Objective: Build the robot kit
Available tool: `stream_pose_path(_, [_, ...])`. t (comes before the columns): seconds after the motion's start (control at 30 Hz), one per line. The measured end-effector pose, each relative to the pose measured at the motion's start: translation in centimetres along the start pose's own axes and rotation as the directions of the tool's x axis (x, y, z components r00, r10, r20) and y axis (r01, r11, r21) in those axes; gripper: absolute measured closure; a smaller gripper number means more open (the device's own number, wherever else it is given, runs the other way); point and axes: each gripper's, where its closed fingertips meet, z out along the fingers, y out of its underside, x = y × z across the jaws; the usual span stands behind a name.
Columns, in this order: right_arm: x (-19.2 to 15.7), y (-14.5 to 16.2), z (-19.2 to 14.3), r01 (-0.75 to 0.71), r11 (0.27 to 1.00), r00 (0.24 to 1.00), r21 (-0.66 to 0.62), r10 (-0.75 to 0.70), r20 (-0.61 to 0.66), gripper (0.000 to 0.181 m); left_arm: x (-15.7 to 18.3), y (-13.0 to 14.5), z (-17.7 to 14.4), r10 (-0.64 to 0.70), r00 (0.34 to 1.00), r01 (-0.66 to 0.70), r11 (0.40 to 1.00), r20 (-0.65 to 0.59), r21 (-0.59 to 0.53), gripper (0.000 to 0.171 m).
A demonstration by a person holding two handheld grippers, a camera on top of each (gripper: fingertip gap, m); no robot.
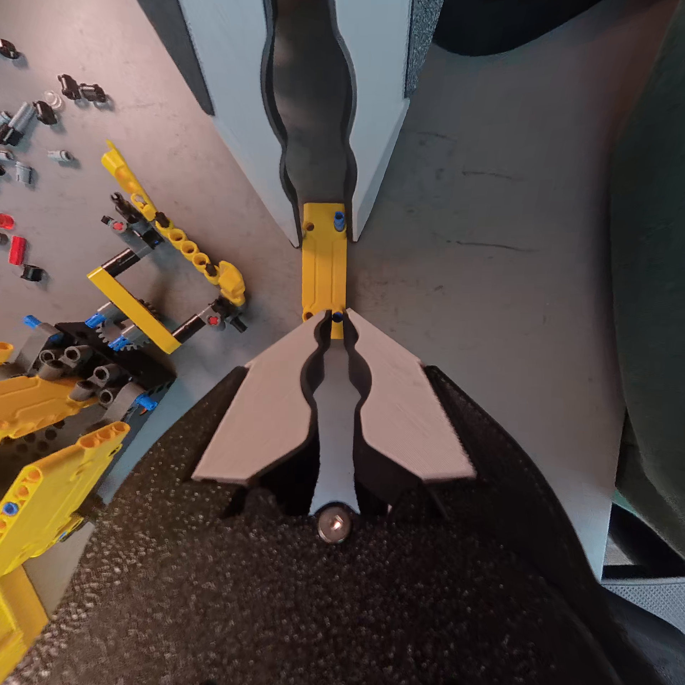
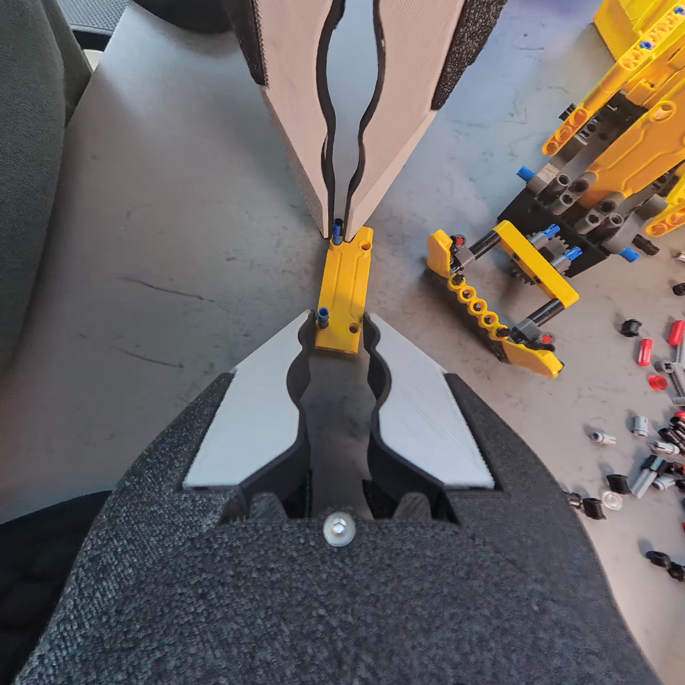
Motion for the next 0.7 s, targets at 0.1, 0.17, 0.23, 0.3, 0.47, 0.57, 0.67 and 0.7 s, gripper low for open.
stream_pose_path(0.1, [0.1, 0.1, -0.1, 0.01, 1.0, 1.0, -0.006, -0.01, -0.015, 0.152, 0.2, -0.3, -0.4, -0.085, 0.996, 0.088, 0.992, -0.04, 0.092, 0.152])
stream_pose_path(0.17, [0.0, 0.3, -0.4, 0.004, 1.0, 1.0, -0.011, -0.004, -0.011, 0.147, 0.1, -0.6, -1.0, -0.14, 0.988, 0.148, 0.976, -0.06, 0.161, 0.144])
stream_pose_path(0.23, [-0.2, 0.5, -0.6, -0.011, 1.0, 1.0, -0.014, 0.011, -0.001, 0.145, -0.3, 0.0, -1.1, -0.168, 0.985, 0.173, 0.968, -0.041, 0.183, 0.139])
stream_pose_path(0.3, [-0.3, 0.7, -0.8, -0.029, 0.999, 1.0, -0.015, 0.029, 0.0, 0.147, -0.7, 0.8, -0.8, -0.17, 0.985, 0.168, 0.967, -0.006, 0.193, 0.136])
stream_pose_path(0.47, [-0.5, 0.8, -0.8, -0.085, 0.996, 0.996, -0.037, 0.085, 0.015, 0.153, -1.3, 1.3, 0.4, -0.141, 0.99, 0.132, 0.969, 0.031, 0.209, 0.134])
stream_pose_path(0.57, [-0.3, 0.9, -0.9, -0.1, 0.994, 0.995, -0.039, 0.101, 0.019, 0.158, -1.4, 1.0, 0.6, -0.11, 0.994, 0.104, 0.97, 0.016, 0.22, 0.141])
stream_pose_path(0.67, [0.2, 1.1, -1.1, -0.12, 0.992, 0.993, -0.032, 0.12, 0.009, 0.158, -1.5, 0.8, 0.6, -0.101, 0.995, 0.095, 0.969, 0.016, 0.23, 0.148])
stream_pose_path(0.7, [0.1, 1.2, -1.2, -0.126, 0.992, 0.992, -0.027, 0.127, 0.016, 0.158, -1.5, 0.7, 0.6, -0.115, 0.993, 0.111, 0.964, 0.004, 0.24, 0.148])
